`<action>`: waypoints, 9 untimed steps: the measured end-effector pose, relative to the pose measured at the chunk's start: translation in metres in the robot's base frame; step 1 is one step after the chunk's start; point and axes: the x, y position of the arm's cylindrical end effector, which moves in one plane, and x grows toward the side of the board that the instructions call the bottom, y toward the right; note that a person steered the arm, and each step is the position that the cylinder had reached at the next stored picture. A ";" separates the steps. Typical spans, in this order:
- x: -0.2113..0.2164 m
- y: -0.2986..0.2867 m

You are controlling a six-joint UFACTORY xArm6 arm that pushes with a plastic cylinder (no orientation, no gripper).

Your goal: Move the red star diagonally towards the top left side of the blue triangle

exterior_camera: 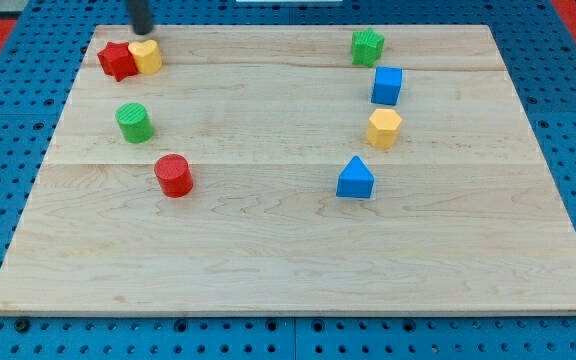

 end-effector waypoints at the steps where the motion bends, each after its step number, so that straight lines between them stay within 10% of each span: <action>1: 0.034 -0.039; 4: 0.138 0.072; 9: 0.139 0.083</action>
